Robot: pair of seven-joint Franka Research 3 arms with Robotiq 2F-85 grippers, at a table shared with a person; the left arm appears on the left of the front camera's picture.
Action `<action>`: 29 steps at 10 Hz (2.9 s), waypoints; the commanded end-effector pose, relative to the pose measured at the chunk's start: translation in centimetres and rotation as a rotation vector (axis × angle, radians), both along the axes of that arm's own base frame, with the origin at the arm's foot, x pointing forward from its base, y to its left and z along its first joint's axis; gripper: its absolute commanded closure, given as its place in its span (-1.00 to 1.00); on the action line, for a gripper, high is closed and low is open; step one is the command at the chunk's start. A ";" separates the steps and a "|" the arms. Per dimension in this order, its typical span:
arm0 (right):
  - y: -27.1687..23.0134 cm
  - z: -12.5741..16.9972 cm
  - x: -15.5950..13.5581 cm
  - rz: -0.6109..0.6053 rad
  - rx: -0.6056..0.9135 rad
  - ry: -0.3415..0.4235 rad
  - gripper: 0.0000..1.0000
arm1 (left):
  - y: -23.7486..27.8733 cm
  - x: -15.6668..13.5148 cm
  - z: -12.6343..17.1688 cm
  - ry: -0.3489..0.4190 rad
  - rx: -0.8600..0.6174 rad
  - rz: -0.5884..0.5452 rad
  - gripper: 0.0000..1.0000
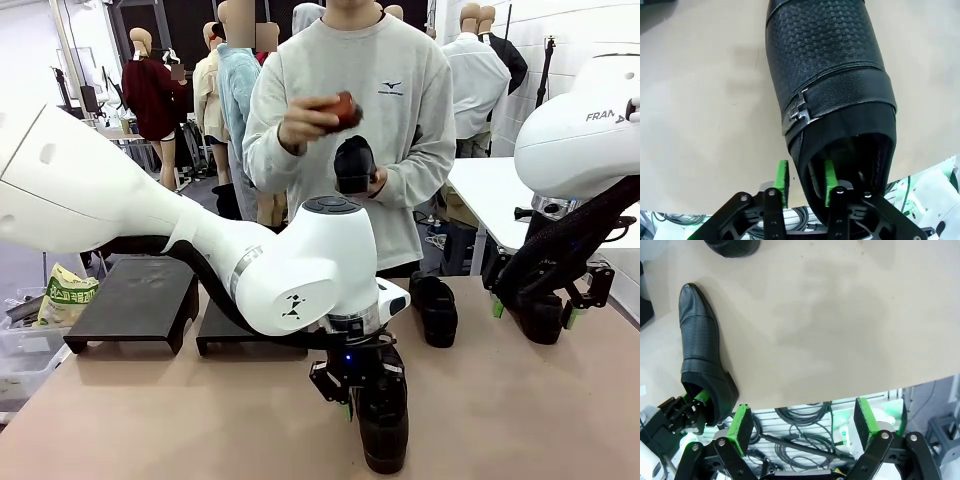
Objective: Organize the shoes by placing them on the stand.
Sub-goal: Place the Shoe from the middle of the table onto the Shoes Stand.
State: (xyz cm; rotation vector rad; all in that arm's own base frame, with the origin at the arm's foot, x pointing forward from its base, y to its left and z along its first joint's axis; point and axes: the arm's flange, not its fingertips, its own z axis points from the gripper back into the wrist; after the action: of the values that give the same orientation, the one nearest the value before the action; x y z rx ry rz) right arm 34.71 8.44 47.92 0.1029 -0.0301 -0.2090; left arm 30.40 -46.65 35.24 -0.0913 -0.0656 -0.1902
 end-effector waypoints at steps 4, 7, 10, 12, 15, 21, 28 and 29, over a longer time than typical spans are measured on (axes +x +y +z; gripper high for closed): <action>0.0 0.1 0.3 0.004 -0.009 -0.001 -1.00 | -0.9 0.0 -0.1 -0.008 -0.001 0.021 1.00; 0.0 0.1 0.3 0.004 -0.009 -0.001 -1.00 | 0.1 -0.9 1.2 0.000 0.015 0.031 1.00; 0.0 0.1 0.3 0.004 -0.009 -0.001 -1.00 | -0.1 0.0 0.0 0.001 0.000 -0.001 1.00; 0.0 0.1 0.3 0.004 -0.009 -0.001 -1.00 | -0.1 0.0 0.0 0.001 0.000 -0.001 1.00; 0.0 0.1 0.3 0.004 -0.009 -0.001 -1.00 | -0.1 0.0 0.0 0.001 0.000 -0.001 1.00; 0.0 0.1 0.3 0.004 -0.009 -0.001 -1.00 | -0.1 0.0 0.0 0.001 0.000 -0.001 1.00; 0.0 0.1 0.3 0.004 -0.009 -0.001 -1.00 | 2.5 -1.2 3.5 -0.056 0.025 -0.057 1.00; 0.0 0.1 0.3 0.004 -0.009 -0.001 -1.00 | 4.4 -1.7 5.1 -0.088 0.010 -0.043 1.00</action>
State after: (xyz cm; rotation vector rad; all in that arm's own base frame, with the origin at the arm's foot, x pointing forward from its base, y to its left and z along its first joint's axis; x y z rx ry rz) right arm 34.71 8.43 47.92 0.1030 -0.0299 -0.2093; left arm 29.51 -45.05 38.16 -0.0706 -0.1112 -0.2315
